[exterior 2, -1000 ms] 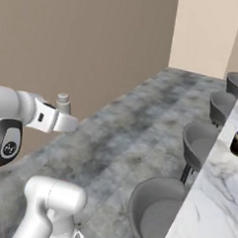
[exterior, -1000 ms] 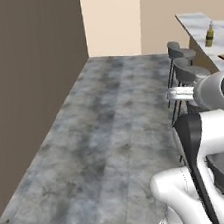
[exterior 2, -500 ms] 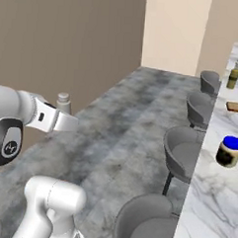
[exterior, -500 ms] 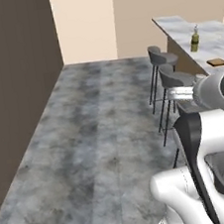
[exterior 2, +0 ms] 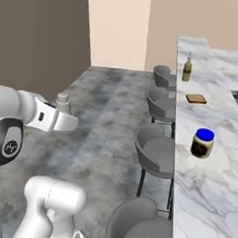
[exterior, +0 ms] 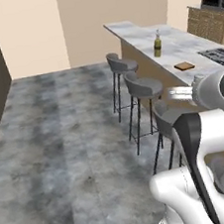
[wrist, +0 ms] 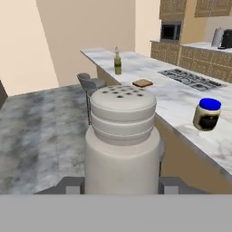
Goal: Move the mayonnaise and shaker from the cabinet to the dining counter.
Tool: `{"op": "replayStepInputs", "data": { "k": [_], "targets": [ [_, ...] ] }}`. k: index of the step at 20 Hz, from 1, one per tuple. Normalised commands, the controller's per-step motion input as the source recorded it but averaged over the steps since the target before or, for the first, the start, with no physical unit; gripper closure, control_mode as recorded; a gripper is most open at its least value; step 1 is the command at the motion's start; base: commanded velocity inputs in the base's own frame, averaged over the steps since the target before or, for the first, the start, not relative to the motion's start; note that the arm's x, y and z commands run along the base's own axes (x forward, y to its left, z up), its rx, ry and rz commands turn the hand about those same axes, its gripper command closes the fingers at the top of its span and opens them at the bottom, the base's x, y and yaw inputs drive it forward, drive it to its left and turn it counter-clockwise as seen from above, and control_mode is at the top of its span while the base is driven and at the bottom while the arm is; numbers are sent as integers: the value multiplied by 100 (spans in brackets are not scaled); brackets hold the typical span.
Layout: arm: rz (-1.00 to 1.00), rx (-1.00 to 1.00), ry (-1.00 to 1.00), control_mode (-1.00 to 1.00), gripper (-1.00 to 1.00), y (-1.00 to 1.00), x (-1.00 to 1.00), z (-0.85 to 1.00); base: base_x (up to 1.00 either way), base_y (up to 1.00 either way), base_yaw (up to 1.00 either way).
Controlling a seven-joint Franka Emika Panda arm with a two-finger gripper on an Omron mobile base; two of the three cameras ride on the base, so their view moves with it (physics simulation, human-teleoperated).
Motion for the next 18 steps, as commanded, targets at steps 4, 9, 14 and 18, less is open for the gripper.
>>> {"op": "replayStepInputs", "data": {
  "k": [4,9,14,18],
  "targets": [
    [0,0,0,100,100,0,0,0,60,25,-47],
    [0,0,0,100,100,0,0,0,64,24,-43],
    [0,0,0,100,100,0,0,0,60,25,-46],
    [0,0,0,100,100,0,0,0,50,19,-55]
  ]
}}
